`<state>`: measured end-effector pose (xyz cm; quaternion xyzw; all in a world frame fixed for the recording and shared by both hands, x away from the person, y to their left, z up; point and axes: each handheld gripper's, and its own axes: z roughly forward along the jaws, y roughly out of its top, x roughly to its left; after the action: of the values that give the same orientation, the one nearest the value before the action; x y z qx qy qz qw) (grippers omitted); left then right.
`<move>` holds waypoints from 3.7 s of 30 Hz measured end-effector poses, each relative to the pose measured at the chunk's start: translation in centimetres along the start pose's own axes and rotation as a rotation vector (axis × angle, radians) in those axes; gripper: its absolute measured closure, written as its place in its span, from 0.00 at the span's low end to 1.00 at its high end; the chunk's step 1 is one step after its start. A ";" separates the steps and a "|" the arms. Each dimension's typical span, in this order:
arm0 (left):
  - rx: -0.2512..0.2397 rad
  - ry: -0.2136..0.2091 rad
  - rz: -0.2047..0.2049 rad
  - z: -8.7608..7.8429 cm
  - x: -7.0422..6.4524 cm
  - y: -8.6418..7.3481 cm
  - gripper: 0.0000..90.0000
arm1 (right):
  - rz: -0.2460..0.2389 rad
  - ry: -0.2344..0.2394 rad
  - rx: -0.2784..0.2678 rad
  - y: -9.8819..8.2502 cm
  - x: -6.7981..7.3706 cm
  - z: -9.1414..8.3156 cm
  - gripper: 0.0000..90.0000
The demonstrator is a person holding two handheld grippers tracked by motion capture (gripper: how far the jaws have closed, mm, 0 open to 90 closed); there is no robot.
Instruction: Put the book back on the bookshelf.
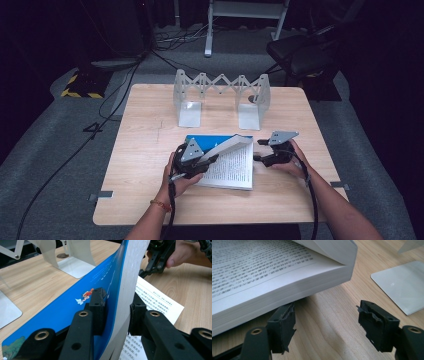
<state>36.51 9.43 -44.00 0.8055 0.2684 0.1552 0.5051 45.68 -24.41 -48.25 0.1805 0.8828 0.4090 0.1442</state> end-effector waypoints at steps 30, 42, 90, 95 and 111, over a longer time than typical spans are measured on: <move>-0.093 -0.055 0.033 -1.8 -2.3 1.2 0.80 | 0.036 0.032 -0.383 6.1 2.8 -5.8 0.60; -0.076 -0.018 0.013 -3.8 -2.4 -0.2 0.75 | -0.019 0.103 -0.416 8.3 5.3 -5.5 0.59; -0.136 -0.231 -0.026 2.5 -1.2 1.8 0.73 | -0.005 0.001 -0.437 7.3 3.4 -7.6 0.52; -0.086 -0.172 0.052 1.3 -1.6 2.0 0.70 | -0.023 0.006 -0.440 7.6 4.1 -7.5 0.53; 0.012 -0.184 0.126 -1.0 -2.8 1.3 0.43 | -0.098 0.043 -0.397 8.5 6.7 -6.5 0.52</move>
<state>34.04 8.08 -42.35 0.8346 0.1707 0.1106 0.5119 38.77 -20.70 -38.37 0.0965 0.7955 0.5713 0.1776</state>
